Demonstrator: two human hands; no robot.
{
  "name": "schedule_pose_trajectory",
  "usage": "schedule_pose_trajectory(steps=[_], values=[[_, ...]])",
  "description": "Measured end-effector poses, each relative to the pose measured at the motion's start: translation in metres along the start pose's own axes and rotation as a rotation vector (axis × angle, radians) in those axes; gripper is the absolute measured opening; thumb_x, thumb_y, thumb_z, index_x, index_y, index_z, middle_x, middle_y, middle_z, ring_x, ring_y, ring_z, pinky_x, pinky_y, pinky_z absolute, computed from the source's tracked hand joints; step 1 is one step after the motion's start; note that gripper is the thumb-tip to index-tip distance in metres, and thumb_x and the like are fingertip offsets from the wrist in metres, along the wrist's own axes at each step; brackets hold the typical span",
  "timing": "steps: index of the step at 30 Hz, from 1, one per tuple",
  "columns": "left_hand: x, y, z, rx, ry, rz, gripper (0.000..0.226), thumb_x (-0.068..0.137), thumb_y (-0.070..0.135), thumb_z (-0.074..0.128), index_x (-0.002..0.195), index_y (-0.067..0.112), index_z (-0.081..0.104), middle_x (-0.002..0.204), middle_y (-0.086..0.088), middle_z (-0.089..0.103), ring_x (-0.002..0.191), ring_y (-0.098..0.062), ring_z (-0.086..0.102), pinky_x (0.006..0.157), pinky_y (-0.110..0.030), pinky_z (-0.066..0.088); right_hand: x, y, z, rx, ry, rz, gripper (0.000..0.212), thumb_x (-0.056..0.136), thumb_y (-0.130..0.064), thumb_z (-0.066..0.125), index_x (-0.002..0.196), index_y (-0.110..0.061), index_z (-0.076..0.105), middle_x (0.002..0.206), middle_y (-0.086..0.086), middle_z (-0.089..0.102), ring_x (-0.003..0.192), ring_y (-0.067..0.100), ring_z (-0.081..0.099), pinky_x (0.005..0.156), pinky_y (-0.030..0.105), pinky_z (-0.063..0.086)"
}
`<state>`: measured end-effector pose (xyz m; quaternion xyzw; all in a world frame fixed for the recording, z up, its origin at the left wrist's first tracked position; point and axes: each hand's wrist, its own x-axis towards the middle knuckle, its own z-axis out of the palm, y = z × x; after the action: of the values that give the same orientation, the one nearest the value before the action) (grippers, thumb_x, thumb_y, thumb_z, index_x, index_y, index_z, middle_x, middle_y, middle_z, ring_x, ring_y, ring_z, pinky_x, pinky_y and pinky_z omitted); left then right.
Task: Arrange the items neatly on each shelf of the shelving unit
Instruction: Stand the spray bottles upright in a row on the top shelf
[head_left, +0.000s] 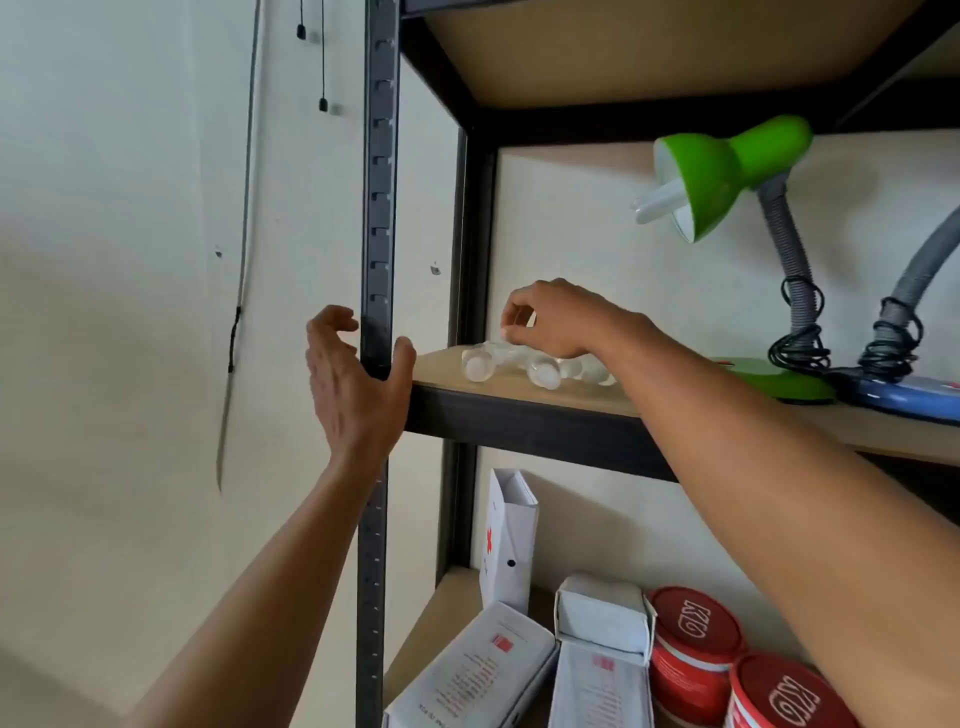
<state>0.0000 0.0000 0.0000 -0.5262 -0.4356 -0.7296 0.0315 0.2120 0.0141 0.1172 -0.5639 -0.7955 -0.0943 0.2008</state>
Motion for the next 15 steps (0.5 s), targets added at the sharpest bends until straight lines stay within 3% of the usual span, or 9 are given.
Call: schedule_pose_trajectory(steps=[3,5,9,15], values=[[0.005,-0.004,0.004,-0.073,-0.075,-0.076,0.053,0.091,0.036,0.068,0.133,0.026,0.037,0.118,0.013,0.051,0.097,-0.014,0.056,0.087,-0.041,0.053,0.016,-0.003,0.006,-0.006,-0.086,-0.012,0.015,0.1,-0.034,0.064,0.113,-0.029,0.068,0.116,-0.009,0.068,0.098,0.01,0.063,0.083,0.031,0.049],[0.007,-0.011,0.008,-0.12,-0.138,-0.089,0.04,0.094,0.032,0.063,0.128,0.024,0.044,0.106,0.011,0.062,0.091,-0.013,0.06,0.086,-0.043,0.055,0.025,-0.006,0.01,-0.009,-0.127,-0.015,0.019,0.101,-0.031,0.062,0.119,-0.029,0.067,0.121,-0.008,0.067,0.103,0.011,0.064,0.083,0.029,0.046],[0.01,-0.022,0.008,-0.168,-0.212,-0.075,0.032,0.094,0.023,0.059,0.124,0.02,0.048,0.089,0.014,0.062,0.08,-0.001,0.06,0.075,-0.042,0.057,0.041,-0.009,0.012,-0.048,-0.213,-0.006,0.028,0.104,-0.026,0.06,0.131,-0.032,0.066,0.135,-0.01,0.062,0.117,0.012,0.06,0.094,0.029,0.04],[0.01,-0.024,0.004,-0.203,-0.263,-0.046,0.04,0.094,0.027,0.061,0.13,0.023,0.042,0.088,0.019,0.06,0.076,-0.003,0.06,0.072,-0.039,0.056,0.052,-0.013,0.012,-0.099,-0.346,0.022,0.03,0.105,-0.026,0.06,0.127,-0.043,0.071,0.133,-0.015,0.068,0.126,0.01,0.06,0.113,0.04,0.044]])
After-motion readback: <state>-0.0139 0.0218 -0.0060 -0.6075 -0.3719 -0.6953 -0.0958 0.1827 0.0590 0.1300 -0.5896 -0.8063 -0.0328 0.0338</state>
